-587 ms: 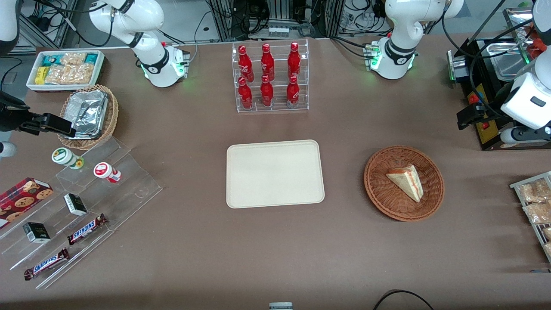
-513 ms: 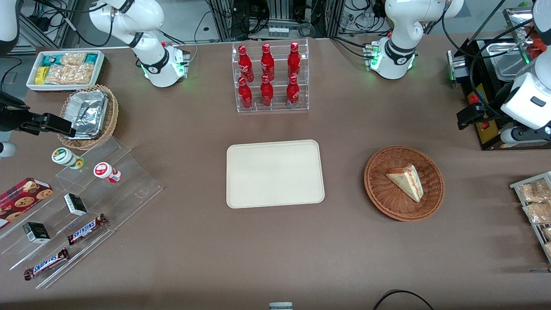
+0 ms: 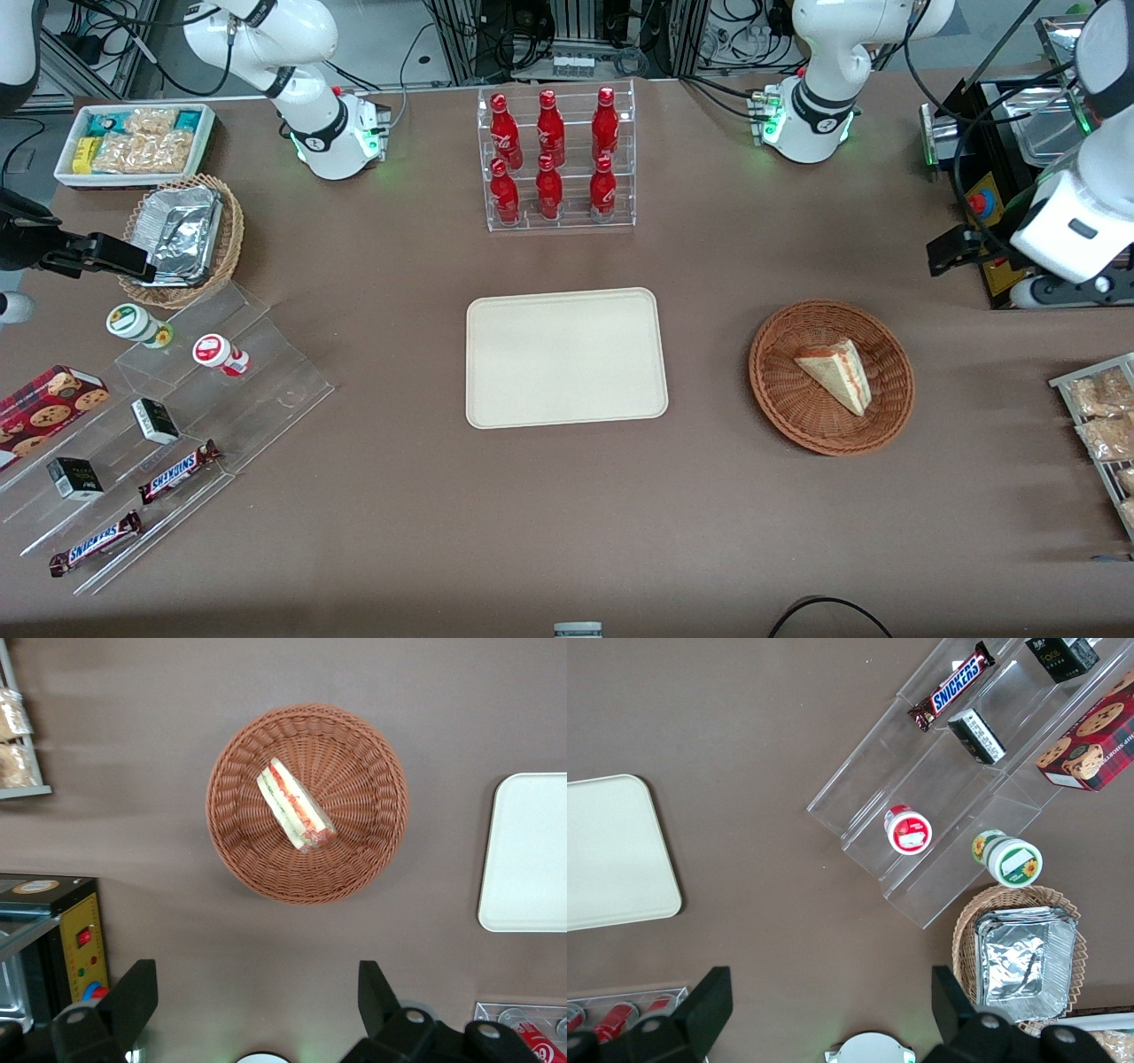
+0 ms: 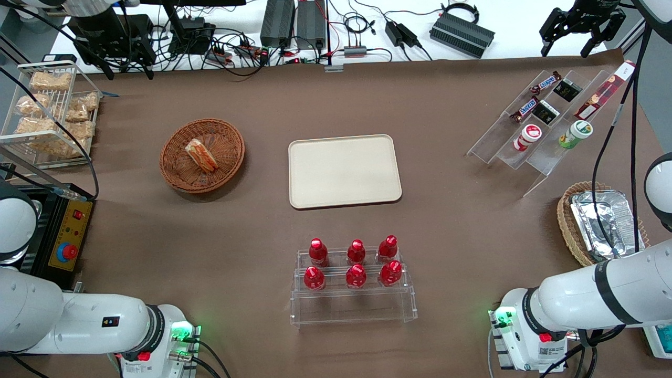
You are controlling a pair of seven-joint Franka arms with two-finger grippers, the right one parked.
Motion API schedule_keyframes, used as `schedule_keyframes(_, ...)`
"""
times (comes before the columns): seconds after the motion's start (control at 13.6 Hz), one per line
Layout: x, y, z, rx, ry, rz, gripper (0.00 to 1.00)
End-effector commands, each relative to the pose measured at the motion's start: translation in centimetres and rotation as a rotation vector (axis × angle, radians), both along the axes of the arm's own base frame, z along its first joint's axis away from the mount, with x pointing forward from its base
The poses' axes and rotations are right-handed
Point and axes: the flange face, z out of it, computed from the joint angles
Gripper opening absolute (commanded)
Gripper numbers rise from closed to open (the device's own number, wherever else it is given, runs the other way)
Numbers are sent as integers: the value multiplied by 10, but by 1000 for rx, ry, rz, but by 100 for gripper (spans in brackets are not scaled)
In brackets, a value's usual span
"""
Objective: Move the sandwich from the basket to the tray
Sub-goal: 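Move the left gripper over the wrapped sandwich in the wicker basket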
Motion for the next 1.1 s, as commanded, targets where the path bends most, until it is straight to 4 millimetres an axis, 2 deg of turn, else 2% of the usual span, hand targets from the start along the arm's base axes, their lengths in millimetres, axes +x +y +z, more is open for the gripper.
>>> schedule_keyframes(0.0, -1, -1, -23, -36, 12, -2, 100)
schedule_keyframes(0.37, 0, -1, -82, -37, -5, -1, 100)
schedule_keyframes(0.66, -5, -3, -152, -41, -38, 1, 100)
schedule_keyframes(0.81, -8, -3, -181, -45, -59, 9, 100)
schedule_keyframes(1.03, -12, -4, -206, -48, -76, 15, 100)
